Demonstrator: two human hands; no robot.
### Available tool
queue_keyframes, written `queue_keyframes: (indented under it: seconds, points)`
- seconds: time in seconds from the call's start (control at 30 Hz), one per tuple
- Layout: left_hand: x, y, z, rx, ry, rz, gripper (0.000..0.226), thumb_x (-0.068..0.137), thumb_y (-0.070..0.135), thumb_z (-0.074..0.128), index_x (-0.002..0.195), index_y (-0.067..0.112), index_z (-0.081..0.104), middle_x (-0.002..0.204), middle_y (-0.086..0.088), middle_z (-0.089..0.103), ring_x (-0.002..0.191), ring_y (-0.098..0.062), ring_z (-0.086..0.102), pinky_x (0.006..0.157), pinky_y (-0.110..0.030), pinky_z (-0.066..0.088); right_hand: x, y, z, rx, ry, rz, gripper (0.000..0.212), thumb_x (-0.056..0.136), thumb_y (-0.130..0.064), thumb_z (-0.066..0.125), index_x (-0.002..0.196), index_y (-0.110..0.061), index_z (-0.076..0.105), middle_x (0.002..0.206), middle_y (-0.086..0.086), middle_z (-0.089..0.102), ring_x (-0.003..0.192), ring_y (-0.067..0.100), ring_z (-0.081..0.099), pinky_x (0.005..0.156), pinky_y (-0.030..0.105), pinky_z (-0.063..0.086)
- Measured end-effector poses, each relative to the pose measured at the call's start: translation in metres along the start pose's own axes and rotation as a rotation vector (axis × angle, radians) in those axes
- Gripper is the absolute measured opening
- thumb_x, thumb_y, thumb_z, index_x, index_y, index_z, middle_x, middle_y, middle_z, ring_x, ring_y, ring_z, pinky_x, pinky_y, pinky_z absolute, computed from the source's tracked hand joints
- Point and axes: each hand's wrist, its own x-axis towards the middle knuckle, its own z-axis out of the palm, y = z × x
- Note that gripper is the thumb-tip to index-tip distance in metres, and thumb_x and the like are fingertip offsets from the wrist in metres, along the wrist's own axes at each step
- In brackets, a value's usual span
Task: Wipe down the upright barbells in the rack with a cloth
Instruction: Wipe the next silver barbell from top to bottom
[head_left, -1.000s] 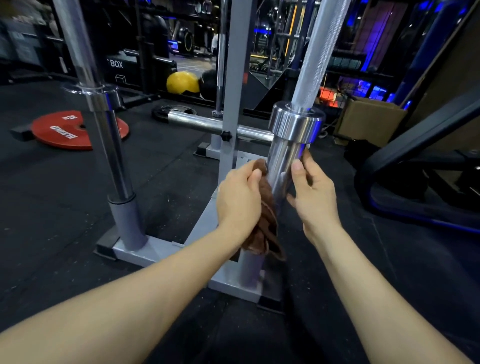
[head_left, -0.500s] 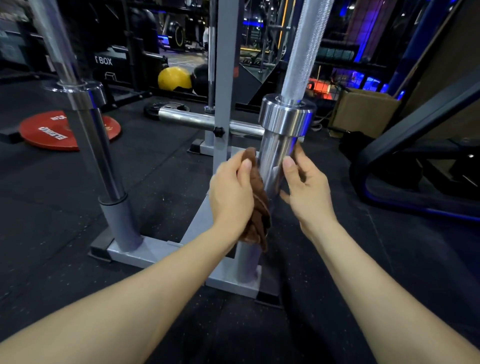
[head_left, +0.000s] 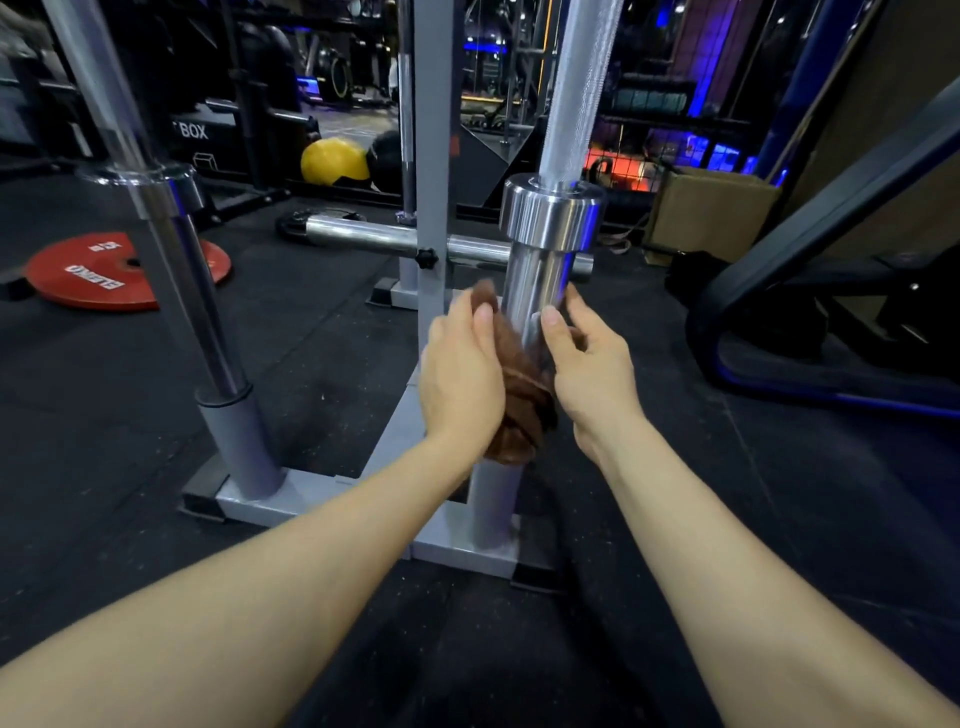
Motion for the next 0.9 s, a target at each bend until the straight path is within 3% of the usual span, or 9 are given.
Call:
queue_keyframes:
  seconds: [0.07,0.2,0.3,0.4,0.47,0.57,0.67,0.8,0.9]
  points:
    - [-0.014,-0.022,0.012,0.102,-0.091,-0.069,0.036,0.103,0.032,0.024,0.127,0.018,0.046,0.109,-0.010,0.051,0.098,-0.028,0.052,0.078,-0.035,0.037,0.001,0.000,-0.002,0.010,-0.013,0.023,0.048,0.097,-0.035,0.051,0.143,-0.033,0.038,0.111,0.010,0.063,0.094,0.008,0.057,0.099,0.043,0.048]
    - [-0.017,-0.049,0.015,0.186,-0.253,-0.097,0.035,0.103,0.029,0.026,0.126,0.018,0.050,0.116,-0.014,0.055,0.105,-0.033,0.053,0.087,-0.041,0.043,0.001,0.002,-0.005,-0.005,-0.045,0.020,0.048,0.097,-0.033,0.051,0.143,-0.035,0.038,0.102,-0.006,0.063,0.098,0.007,0.059,0.099,0.039,0.049]
    - [0.001,-0.031,0.002,0.109,-0.165,-0.003,0.033,0.102,0.026,0.032,0.125,0.019,0.054,0.115,-0.009,0.058,0.097,-0.022,0.052,0.079,-0.026,0.034,0.005,0.003,-0.007,-0.010,-0.060,0.007,0.046,0.097,-0.032,0.052,0.141,-0.036,0.042,0.112,-0.005,0.064,0.107,0.010,0.059,0.101,0.042,0.047]
    - [0.006,-0.007,0.002,0.027,0.019,0.060,0.032,0.103,0.026,0.031,0.125,0.019,0.053,0.104,-0.001,0.051,0.083,-0.010,0.042,0.068,-0.018,0.024,0.008,0.005,-0.009,-0.004,-0.069,-0.022,0.042,0.097,-0.032,0.052,0.138,-0.038,0.046,0.099,-0.009,0.067,0.102,0.011,0.062,0.099,0.044,0.048]
    - [-0.006,-0.011,0.010,0.050,0.010,-0.012,0.031,0.103,0.027,0.028,0.124,0.019,0.050,0.101,-0.002,0.046,0.078,-0.013,0.043,0.067,-0.022,0.025,0.008,0.005,-0.010,-0.011,-0.070,-0.026,0.043,0.097,-0.032,0.052,0.138,-0.039,0.045,0.095,-0.012,0.066,0.099,0.009,0.062,0.099,0.044,0.048]
    - [-0.023,-0.040,0.021,0.220,-0.144,-0.099,0.031,0.103,0.030,0.024,0.119,0.016,0.046,0.099,-0.006,0.044,0.087,-0.031,0.053,0.070,-0.033,0.035,0.008,0.005,-0.011,-0.012,-0.070,-0.022,0.043,0.097,-0.030,0.053,0.138,-0.037,0.045,0.091,-0.016,0.063,0.095,0.006,0.060,0.098,0.043,0.049]
    - [-0.018,-0.044,0.015,0.172,-0.200,-0.093,0.031,0.103,0.027,0.027,0.120,0.015,0.050,0.104,-0.011,0.049,0.096,-0.031,0.051,0.076,-0.033,0.037,0.009,0.004,-0.012,-0.016,-0.075,-0.018,0.044,0.097,-0.029,0.052,0.139,-0.036,0.044,0.092,-0.016,0.062,0.095,0.006,0.060,0.097,0.043,0.050]
    - [-0.006,-0.012,0.003,0.028,-0.047,-0.010,0.030,0.103,0.026,0.030,0.124,0.018,0.051,0.108,-0.005,0.045,0.086,-0.018,0.047,0.074,-0.025,0.031,0.011,0.007,-0.012,-0.014,-0.079,-0.020,0.043,0.096,-0.030,0.054,0.138,-0.036,0.046,0.095,-0.014,0.065,0.097,0.010,0.062,0.096,0.045,0.050]
    - [-0.009,0.000,0.008,0.033,0.038,0.039,0.028,0.102,0.028,0.029,0.122,0.018,0.046,0.102,-0.002,0.038,0.082,-0.025,0.050,0.070,-0.031,0.036,0.014,0.012,-0.011,-0.024,-0.066,-0.029,0.042,0.095,-0.033,0.055,0.136,-0.038,0.049,0.096,-0.014,0.067,0.097,0.009,0.063,0.095,0.045,0.051]
